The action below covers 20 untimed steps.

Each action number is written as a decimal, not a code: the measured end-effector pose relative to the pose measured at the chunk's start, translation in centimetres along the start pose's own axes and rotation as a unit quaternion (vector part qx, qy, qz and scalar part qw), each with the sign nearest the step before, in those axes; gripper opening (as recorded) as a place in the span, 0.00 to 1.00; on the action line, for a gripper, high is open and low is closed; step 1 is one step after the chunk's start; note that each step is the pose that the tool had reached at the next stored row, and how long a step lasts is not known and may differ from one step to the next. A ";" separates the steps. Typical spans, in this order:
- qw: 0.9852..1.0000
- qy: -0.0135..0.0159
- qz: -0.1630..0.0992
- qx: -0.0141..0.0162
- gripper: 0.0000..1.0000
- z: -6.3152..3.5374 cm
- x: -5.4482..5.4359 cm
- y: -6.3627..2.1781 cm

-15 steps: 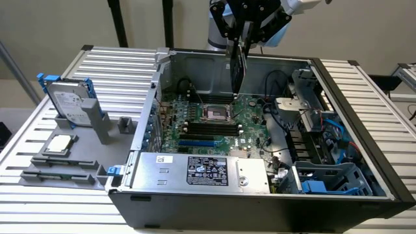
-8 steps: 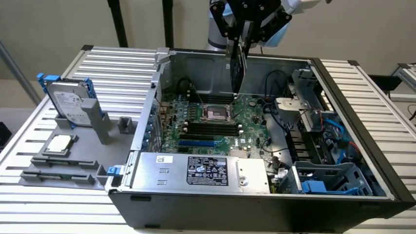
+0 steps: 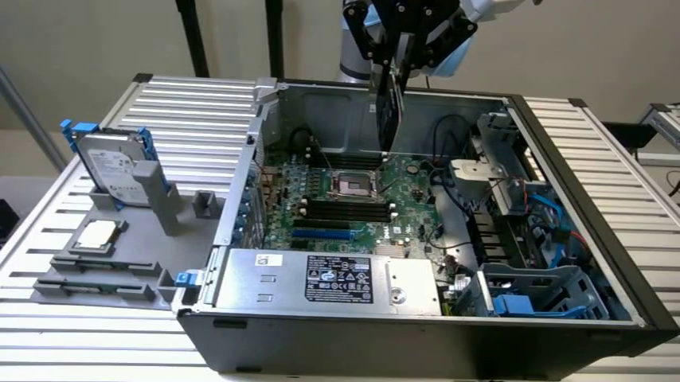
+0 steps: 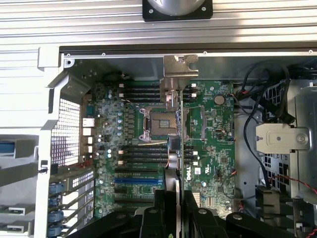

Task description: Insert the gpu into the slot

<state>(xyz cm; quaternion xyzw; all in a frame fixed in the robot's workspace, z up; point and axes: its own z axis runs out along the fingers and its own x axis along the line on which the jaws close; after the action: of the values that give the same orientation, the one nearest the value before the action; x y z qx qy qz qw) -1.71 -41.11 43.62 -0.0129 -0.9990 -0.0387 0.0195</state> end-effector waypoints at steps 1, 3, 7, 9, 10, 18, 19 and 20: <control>1.000 0.000 0.000 0.000 0.26 0.00 0.0 0.00; 1.000 0.000 0.000 0.000 0.26 -0.01 0.0 0.00; 1.000 0.000 -0.007 0.000 0.26 -0.02 0.0 0.00; 1.000 0.001 -0.026 0.001 0.26 -0.02 0.0 0.00; 0.999 0.002 -0.035 0.001 0.26 -0.01 0.0 0.00; 0.994 0.008 -0.107 0.004 0.26 0.00 0.0 0.00; 0.993 0.008 -0.115 0.004 0.26 0.01 0.0 0.00; 0.992 0.009 -0.124 0.005 0.26 0.01 0.0 0.00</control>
<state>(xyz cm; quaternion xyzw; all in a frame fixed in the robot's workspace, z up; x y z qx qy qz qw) -1.72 -41.11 43.62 0.1118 -0.9928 -0.0362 0.0236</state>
